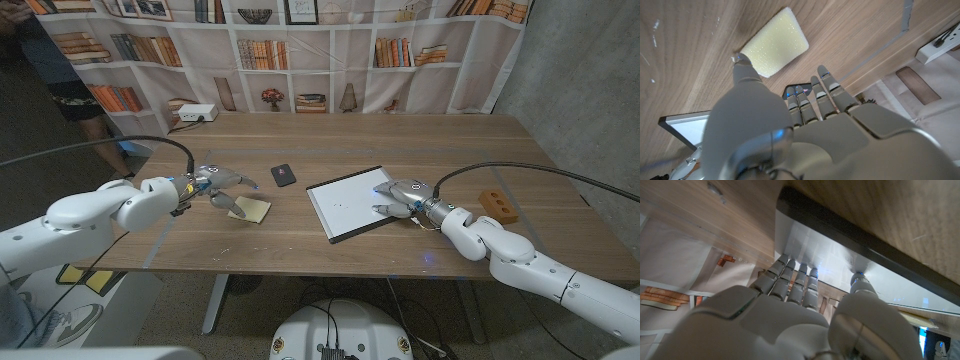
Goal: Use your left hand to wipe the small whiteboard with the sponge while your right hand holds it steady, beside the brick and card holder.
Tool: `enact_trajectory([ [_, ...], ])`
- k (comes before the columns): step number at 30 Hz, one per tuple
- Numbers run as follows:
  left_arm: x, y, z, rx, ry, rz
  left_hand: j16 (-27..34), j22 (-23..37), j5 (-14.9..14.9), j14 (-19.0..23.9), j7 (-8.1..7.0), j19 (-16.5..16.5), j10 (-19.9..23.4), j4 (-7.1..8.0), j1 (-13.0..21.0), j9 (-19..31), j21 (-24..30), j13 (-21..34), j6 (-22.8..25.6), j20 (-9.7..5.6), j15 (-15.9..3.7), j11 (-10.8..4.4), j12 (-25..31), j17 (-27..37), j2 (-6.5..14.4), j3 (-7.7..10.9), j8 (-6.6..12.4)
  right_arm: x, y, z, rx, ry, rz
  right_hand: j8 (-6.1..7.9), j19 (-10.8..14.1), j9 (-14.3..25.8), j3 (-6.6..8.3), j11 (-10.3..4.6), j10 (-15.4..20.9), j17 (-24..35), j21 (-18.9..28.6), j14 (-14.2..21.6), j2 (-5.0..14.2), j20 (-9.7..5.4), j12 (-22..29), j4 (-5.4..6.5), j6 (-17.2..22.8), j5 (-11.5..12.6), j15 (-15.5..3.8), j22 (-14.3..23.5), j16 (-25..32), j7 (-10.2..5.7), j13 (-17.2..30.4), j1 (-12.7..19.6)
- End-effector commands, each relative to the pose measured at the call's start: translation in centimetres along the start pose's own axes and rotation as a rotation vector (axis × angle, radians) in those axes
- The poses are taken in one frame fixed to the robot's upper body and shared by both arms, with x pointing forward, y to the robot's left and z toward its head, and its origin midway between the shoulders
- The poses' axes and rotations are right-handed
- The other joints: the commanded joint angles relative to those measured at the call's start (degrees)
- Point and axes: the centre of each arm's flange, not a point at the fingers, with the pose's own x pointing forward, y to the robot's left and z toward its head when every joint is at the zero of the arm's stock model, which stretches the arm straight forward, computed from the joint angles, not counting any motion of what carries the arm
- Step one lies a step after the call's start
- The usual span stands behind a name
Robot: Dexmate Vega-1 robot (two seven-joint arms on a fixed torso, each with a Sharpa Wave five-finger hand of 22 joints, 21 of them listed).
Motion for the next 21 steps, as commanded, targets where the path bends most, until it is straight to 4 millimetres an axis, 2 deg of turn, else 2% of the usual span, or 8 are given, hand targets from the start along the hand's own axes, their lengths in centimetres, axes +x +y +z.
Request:
enact_trajectory([
  [1, 1.63, -1.09, 0.57, -0.02, -0.048, -0.064, -0.1, 0.1, 0.4, -0.3, 0.27, 0.3, 0.7, -0.24, 0.5, 0.1, -0.1, 0.2, 0.2, -0.08, -5.12, -0.09, 0.2, 0.2, 0.0, -0.1, 0.09, 0.17, -0.07, -0.46, 0.006, 0.002, 0.003, 0.3, 0.6, 0.3, 0.17, -0.44, 0.9, 0.3, 0.5, 0.6, -2.51, -4.41, 0.3, 0.14, 0.5, -0.2, -3.98, 0.2, 0.4, -0.07, 0.3, 6.6],
  [12, 2.17, -0.23, 0.38, -0.005, -0.041, -0.045, 0.2, 0.0, 0.4, 0.3, 0.36, 0.9, 1.4, -0.17, 0.8, 0.1, -0.2, 0.2, 1.2, 0.3, -5.04, -0.1, 0.4, 0.2, 0.0, -0.06, 0.42, 0.38, -0.02, -0.73, 0.017, 0.008, 0.003, 0.26, 0.6, 0.3, 0.19, -0.38, 0.9, 0.3, 0.5, 0.7, -2.5, -4.44, 0.2, 0.23, 0.6, -0.3, -3.92, 0.2, 0.4, -0.07, 0.3, 6.6],
  [21, 2.57, -0.45, 0.17, -0.005, -0.03, 0.003, 0.2, 0.0, 0.4, 0.4, 0.07, 0.7, 1.7, -0.11, 1.0, 0.1, -0.4, 0.2, 1.4, 0.49, -5.21, -0.29, 0.5, 0.3, 0.1, -0.02, 0.44, 0.46, -0.14, -0.86, 0.02, 0.01, -0.004, 0.2, 0.7, 0.3, 0.19, -0.36, 1.0, 0.3, 0.5, 0.7, -2.5, -4.41, 0.3, 0.31, 0.6, -0.3, -3.94, 0.2, 0.4, -0.07, 0.3, 6.6],
])
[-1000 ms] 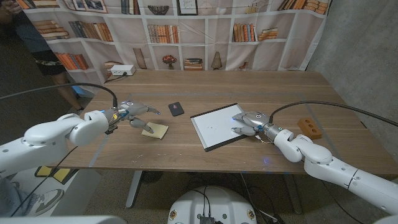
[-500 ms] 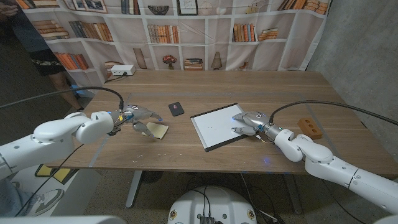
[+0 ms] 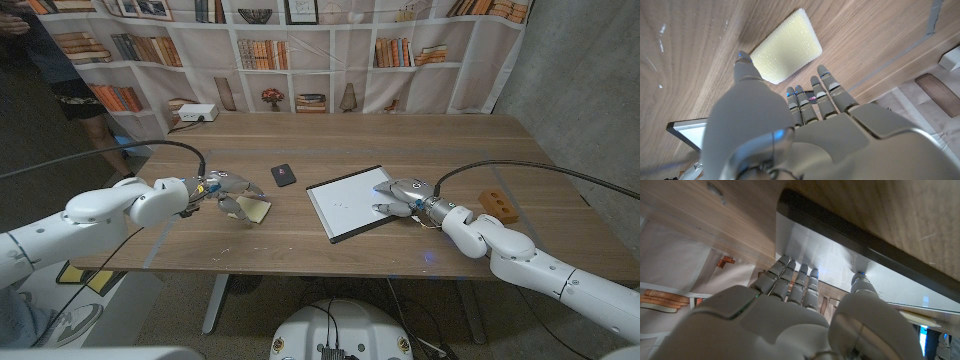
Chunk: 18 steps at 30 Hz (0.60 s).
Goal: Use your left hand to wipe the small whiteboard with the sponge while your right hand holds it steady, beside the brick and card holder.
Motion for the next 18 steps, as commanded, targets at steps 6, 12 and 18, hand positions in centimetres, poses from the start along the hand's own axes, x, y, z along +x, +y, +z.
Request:
enact_trajectory([
  [6, 0.8, -0.6, -0.2, 0.008, 0.012, 0.072, 0.3, 0.0, 0.4, 0.8, -0.45, 0.2, 1.2, -0.05, 0.3, 0.1, -0.3, 0.3, 1.3, -0.04, -5.38, -0.18, 0.6, 0.3, 0.5, -0.01, 0.68, 0.2, -0.1, -0.3, 0.006, 0.011, -0.011, 0.18, 0.6, 0.3, 0.5, -0.15, 0.9, 0.3, 0.2, 0.8, -2.51, -4.28, 0.3, 0.05, 0.6, 0.1, -3.94, 0.2, 0.4, -0.04, 0.3, 6.6],
  [12, 0.8, -1.2, 0.0, 0.026, 0.009, 0.074, 0.4, 0.0, 0.4, 1.1, -0.49, 0.1, 1.5, 0.01, 0.4, 0.1, -0.5, 0.3, 1.8, -0.07, -5.49, -0.44, 0.7, 0.3, 0.6, 0.01, 0.83, 0.0, 0.0, -0.1, 0.0, 0.013, -0.009, 0.14, 0.6, 0.3, 0.52, -0.16, 0.9, 0.3, 0.2, 0.8, -2.5, -4.25, 0.3, 0.09, 0.6, 0.1, -3.95, 0.2, 0.4, -0.09, 0.3, 6.6],
  [18, 0.7, -1.9, 0.1, 0.014, 0.011, 0.072, 0.5, 0.0, 0.4, 1.5, -0.58, 0.0, 1.9, 0.04, 0.5, 0.1, -0.6, 0.3, 2.4, -0.05, -5.5, -0.43, 0.7, 0.3, 0.7, 0.03, 1.0, 0.0, 0.2, 0.0, 0.008, 0.018, -0.002, 0.12, 0.6, 0.3, 0.52, -0.22, 1.0, 0.4, 0.2, 0.8, -2.5, -4.25, 0.3, 0.15, 0.6, 0.0, -3.95, 0.3, 0.3, -0.15, 0.3, 6.5],
])
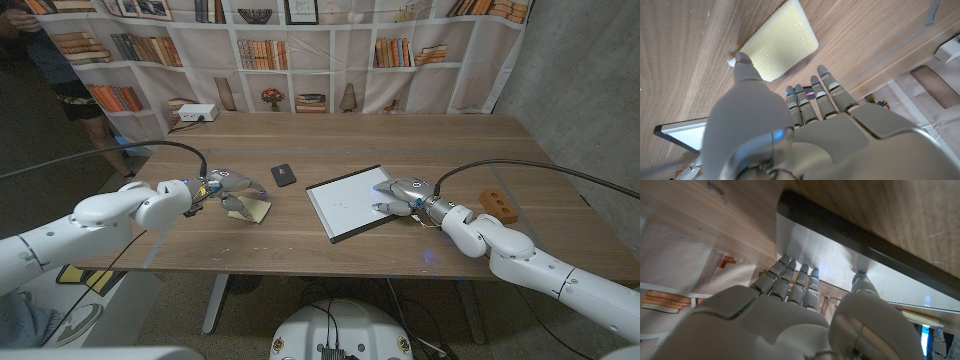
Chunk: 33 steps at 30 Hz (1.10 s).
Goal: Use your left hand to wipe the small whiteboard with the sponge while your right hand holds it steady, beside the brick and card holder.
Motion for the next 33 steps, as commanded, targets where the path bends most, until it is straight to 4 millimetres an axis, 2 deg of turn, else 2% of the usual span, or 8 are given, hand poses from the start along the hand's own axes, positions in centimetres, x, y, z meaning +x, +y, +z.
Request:
enact_trajectory([
  [1, 0.0, -1.2, 0.1, 0.001, 0.002, 0.017, 0.3, 0.0, 0.4, 0.8, -0.04, 0.0, 1.0, 0.04, 0.7, 0.1, -0.2, 0.3, 0.8, -0.1, -5.17, -0.13, 0.5, 0.1, -0.2, 0.04, 0.32, -0.2, 0.3, 0.3, 0.002, 0.009, 0.004, 0.12, 0.6, 0.3, 0.52, -0.1, 0.5, 0.1, 0.4, 0.3, -2.5, -4.25, 0.3, 0.16, 0.6, 0.5, -3.99, 0.2, 0.3, -0.13, 0.3, 6.5],
  [8, -0.1, -1.9, 0.4, -0.006, 0.003, 0.045, 0.3, 0.1, 0.4, 0.8, -0.11, -0.4, 1.6, 0.08, 0.9, 0.1, -0.5, 0.3, 1.2, -0.45, -5.3, -0.5, 0.6, 0.2, 0.0, 0.16, 0.39, 0.0, 0.1, 0.4, -0.003, 0.005, 0.0, 0.1, 0.6, 0.3, 0.51, -0.01, 0.8, 0.1, 0.4, 0.4, -2.5, -4.19, 0.4, 0.24, 0.6, 0.4, -4.04, 0.2, 0.4, -0.1, 0.3, 6.5],
  [11, -0.1, -2.2, 0.5, -0.017, 0.006, 0.053, 0.4, 0.1, 0.4, 1.1, -0.37, -0.5, 1.8, 0.09, 1.1, 0.1, -0.6, 0.3, 1.7, -0.59, -5.53, -0.09, 0.6, 0.1, 0.1, 0.22, 0.53, 0.0, 0.0, 0.5, -0.003, 0.007, -0.004, 0.09, 0.6, 0.3, 0.5, -0.02, 0.8, 0.1, 0.4, 0.4, -2.51, -4.2, 0.4, 0.27, 0.7, 0.4, -4.02, 0.2, 0.4, -0.16, 0.3, 6.4],
  [15, -0.2, -2.6, 0.6, -0.035, 0.008, 0.061, 0.4, 0.1, 0.4, 1.4, -0.31, -0.5, 2.4, 0.08, 1.3, 0.1, -0.7, 0.3, 2.1, -0.69, -5.52, -0.81, 0.7, 0.1, 0.2, 0.3, 0.63, -0.1, 0.1, 0.5, -0.002, 0.008, -0.006, 0.08, 0.7, 0.3, 0.5, -0.06, 0.8, 0.1, 0.4, 0.5, -2.51, -4.24, 0.4, 0.31, 0.7, 0.4, -4.04, 0.2, 0.4, -0.17, 0.3, 6.4],
  [23, -0.3, -3.7, 1.4, -0.074, 0.008, 0.079, 0.7, 0.2, 0.3, 2.7, -0.62, 0.5, 3.6, 0.02, 1.9, 0.1, -0.5, 0.3, 3.2, -1.04, -6.24, -0.53, 0.9, 0.1, 0.5, 0.53, 0.9, -0.2, 0.2, 0.4, 0.003, 0.005, -0.002, 0.05, 0.7, 0.3, 0.49, -0.07, 0.9, 0.1, 0.4, 0.5, -2.5, -4.22, 0.4, 0.39, 0.7, 0.3, -4.05, 0.2, 0.3, -0.18, 0.3, 6.4],
  [33, -0.1, -4.8, 2.3, -0.114, 0.01, 0.074, 1.0, 0.2, 0.1, 4.4, -0.67, 1.7, 5.1, -0.37, 3.4, 0.1, -0.3, 0.3, 4.8, -1.12, -6.64, -1.16, 1.0, 0.1, 1.0, 1.08, 1.29, -0.1, -0.1, 0.3, 0.001, 0.002, -0.003, 0.01, 0.6, 0.4, 0.52, -0.06, 0.9, 0.1, 0.3, 0.6, -2.45, -4.17, 0.3, 0.48, 0.8, 0.3, -4.08, 0.2, 0.3, -0.15, 0.3, 6.3],
])
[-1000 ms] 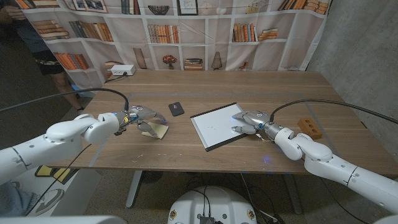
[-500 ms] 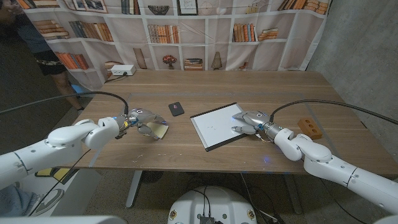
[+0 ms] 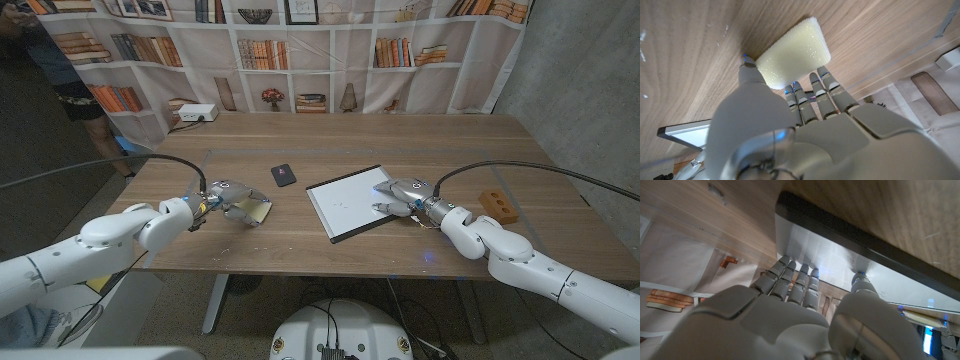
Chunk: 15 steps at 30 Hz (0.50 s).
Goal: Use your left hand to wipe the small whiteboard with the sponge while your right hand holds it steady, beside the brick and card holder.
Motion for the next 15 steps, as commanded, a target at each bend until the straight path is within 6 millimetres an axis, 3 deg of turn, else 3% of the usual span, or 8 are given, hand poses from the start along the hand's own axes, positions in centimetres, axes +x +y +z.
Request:
enact_trajectory([
  [1, 0.04, -1.59, 0.94, -0.054, 0.004, 0.011, 0.5, 0.2, 0.1, 1.3, 0.07, 1.2, 1.0, -0.19, 1.4, 0.1, 0.4, 0.3, 1.0, -0.63, -6.49, 0.08, 0.2, 0.1, -0.1, 0.46, 0.62, 0.04, -0.36, -0.13, 0.001, -0.006, 0.0, 0.11, 0.4, 0.3, 0.21, 0.02, 0.7, 0.1, 0.2, 0.4, -2.44, -4.41, 0.3, 0.18, 0.4, 0.0, -3.94, 0.3, 0.3, 0.18, 0.3, 6.3],
  [7, 0.19, -1.9, 1.31, -0.071, 0.015, 0.032, 1.1, 0.3, -0.8, 4.5, 0.0, 4.0, 3.9, -0.74, 4.2, 0.2, 1.2, 0.3, 3.7, -1.0, -7.29, -0.13, 0.5, 0.2, 1.4, 1.85, 1.29, 0.17, -0.74, -0.48, 0.008, -0.004, -0.011, 0.1, 0.5, 0.3, 0.23, 0.05, 0.8, 0.1, 0.2, 0.4, -2.42, -4.42, 0.3, 0.21, 0.5, 0.0, -3.89, 0.3, 0.3, 0.19, 0.3, 6.3],
  [11, 0.41, -1.59, 1.53, -0.076, 0.022, 0.046, 1.4, 0.4, -2.7, 8.1, 0.62, 8.3, 6.7, -1.22, 8.1, 0.3, 2.6, 0.4, 6.2, -0.71, -6.99, 0.96, 0.7, 0.2, 3.1, 4.04, 1.66, 0.31, -0.82, -0.73, 0.012, -0.002, -0.017, 0.09, 0.4, 0.3, 0.24, 0.03, 0.7, 0.1, 0.2, 0.4, -2.41, -4.4, 0.3, 0.23, 0.5, 0.0, -3.89, 0.3, 0.3, 0.18, 0.3, 6.3],
  [15, 0.63, -1.22, 1.58, -0.065, 0.032, 0.06, 2.3, 0.5, -4.6, 13.3, 0.67, 11.8, 11.3, -0.81, 11.4, 0.4, 4.0, 0.5, 10.8, -1.66, -7.85, 1.09, 1.2, 0.6, 4.3, 6.73, 2.64, 0.41, -0.71, -0.94, 0.013, -0.001, -0.016, 0.08, 0.5, 0.3, 0.24, 0.05, 0.7, 0.1, 0.2, 0.4, -2.41, -4.4, 0.3, 0.25, 0.5, 0.0, -3.9, 0.3, 0.3, 0.18, 0.3, 6.3],
])
